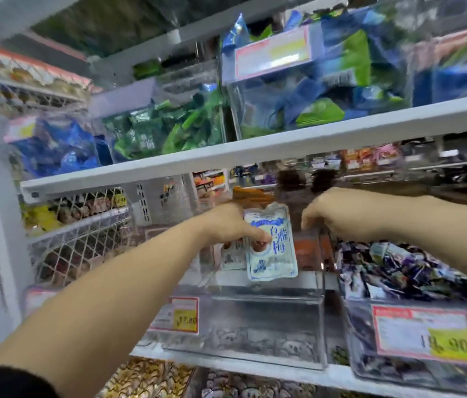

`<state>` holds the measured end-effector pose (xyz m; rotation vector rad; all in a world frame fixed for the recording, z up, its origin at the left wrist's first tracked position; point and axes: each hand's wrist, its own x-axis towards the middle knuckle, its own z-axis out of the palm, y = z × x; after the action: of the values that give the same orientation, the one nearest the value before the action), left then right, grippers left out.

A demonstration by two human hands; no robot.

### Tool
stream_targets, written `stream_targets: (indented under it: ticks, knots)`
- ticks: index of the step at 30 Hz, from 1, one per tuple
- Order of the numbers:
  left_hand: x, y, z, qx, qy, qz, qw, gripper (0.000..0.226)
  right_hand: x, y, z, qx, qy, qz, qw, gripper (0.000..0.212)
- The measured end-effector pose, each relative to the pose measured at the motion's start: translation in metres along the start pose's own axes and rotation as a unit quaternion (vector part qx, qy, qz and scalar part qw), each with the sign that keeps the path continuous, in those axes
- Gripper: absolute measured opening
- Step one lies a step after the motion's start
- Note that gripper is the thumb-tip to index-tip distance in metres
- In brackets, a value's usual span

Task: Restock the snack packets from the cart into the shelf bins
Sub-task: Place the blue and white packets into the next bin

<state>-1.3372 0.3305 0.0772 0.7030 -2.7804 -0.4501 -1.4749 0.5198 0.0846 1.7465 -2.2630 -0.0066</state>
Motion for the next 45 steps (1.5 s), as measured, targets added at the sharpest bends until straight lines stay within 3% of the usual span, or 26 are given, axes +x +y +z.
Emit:
stream_targets:
  ticks: [1,5,8,11,19,24,33,38,45]
  knots:
    - [0.007,0.005,0.004,0.011,-0.025,0.013,1.0,0.056,0.001,0.002,0.001,-0.005,-0.001,-0.002,1.0,0.046]
    - [0.051,0.001,0.027,-0.013,-0.087,0.034,0.995,0.106,0.0,0.002,0.003,0.003,0.009,0.002,1.0,0.04]
    - [0.081,-0.008,0.042,-0.003,-0.101,0.033,0.994,0.089,-0.002,0.003,0.005,0.021,0.027,0.005,0.999,0.047]
    - [0.086,-0.007,0.048,0.003,-0.092,0.088,0.992,0.078,-0.002,0.005,0.009,0.044,0.043,0.005,0.998,0.048]
    - [0.084,0.007,0.071,0.226,-0.059,0.174,0.957,0.106,0.0,0.01,0.019,0.09,0.08,0.024,0.992,0.048]
    - [0.078,0.013,0.078,0.317,0.037,0.205,0.925,0.104,-0.001,0.015,0.026,0.083,0.085,0.016,0.993,0.048]
    - [0.087,0.019,0.08,0.316,0.053,0.192,0.928,0.077,-0.004,0.016,0.037,0.084,0.084,-0.004,0.993,0.045]
    - [0.093,0.006,0.091,0.374,0.021,0.176,0.91,0.115,-0.006,0.015,0.038,0.085,0.088,-0.008,0.992,0.046]
    - [0.096,-0.005,0.107,0.426,0.111,0.214,0.872,0.11,-0.008,0.011,0.036,0.081,0.077,-0.004,0.994,0.042]
